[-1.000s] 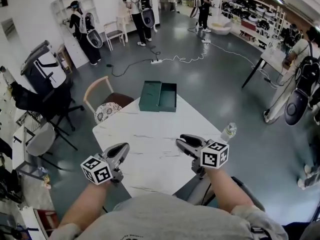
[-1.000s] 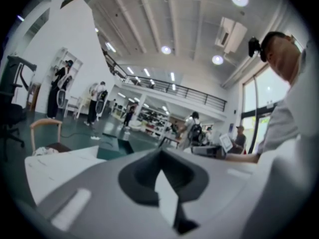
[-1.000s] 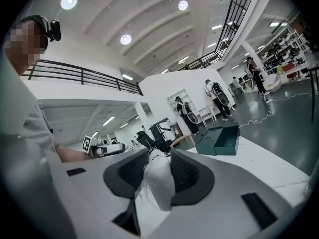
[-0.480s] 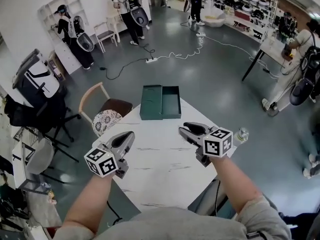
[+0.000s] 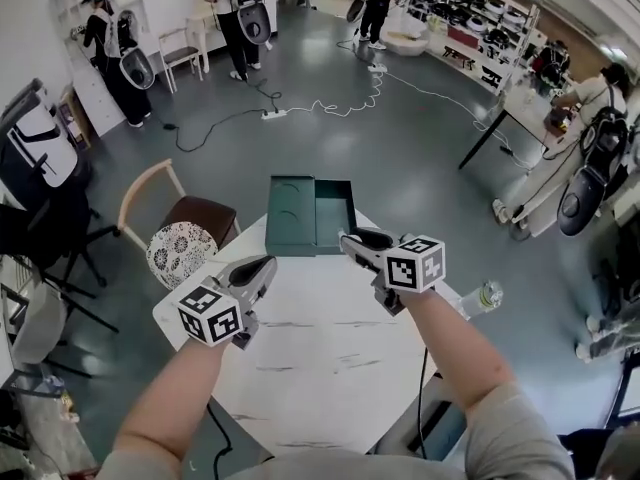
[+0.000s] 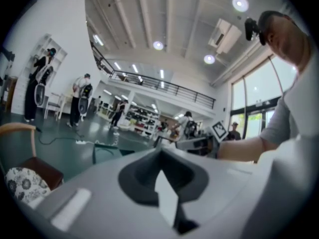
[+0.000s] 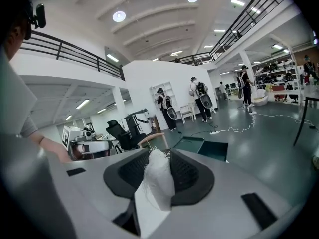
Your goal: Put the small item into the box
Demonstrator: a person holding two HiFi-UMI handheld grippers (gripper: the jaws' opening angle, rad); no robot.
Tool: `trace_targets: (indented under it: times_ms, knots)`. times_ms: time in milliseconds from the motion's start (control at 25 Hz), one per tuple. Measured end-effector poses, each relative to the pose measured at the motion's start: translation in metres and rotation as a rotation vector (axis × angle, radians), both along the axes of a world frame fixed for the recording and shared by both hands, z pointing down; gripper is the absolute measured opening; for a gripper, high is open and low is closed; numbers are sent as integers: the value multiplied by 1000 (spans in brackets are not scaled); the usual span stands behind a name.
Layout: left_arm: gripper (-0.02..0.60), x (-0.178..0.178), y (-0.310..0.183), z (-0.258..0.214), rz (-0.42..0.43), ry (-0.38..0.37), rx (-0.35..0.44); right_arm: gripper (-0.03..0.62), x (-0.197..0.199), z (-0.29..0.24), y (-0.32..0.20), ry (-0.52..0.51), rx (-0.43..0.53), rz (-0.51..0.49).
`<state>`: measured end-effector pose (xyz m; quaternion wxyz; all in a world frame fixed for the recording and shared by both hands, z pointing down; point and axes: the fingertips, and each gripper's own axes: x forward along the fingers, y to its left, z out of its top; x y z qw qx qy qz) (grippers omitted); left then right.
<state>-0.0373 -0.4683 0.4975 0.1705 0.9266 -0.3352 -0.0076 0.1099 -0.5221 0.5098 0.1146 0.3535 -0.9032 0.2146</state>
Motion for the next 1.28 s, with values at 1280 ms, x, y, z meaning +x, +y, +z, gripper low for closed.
trace_targets:
  times_ms: [1280]
  knots:
    - [3, 17, -171, 73, 13, -34, -3, 132, -13, 132, -218, 229, -155, 115]
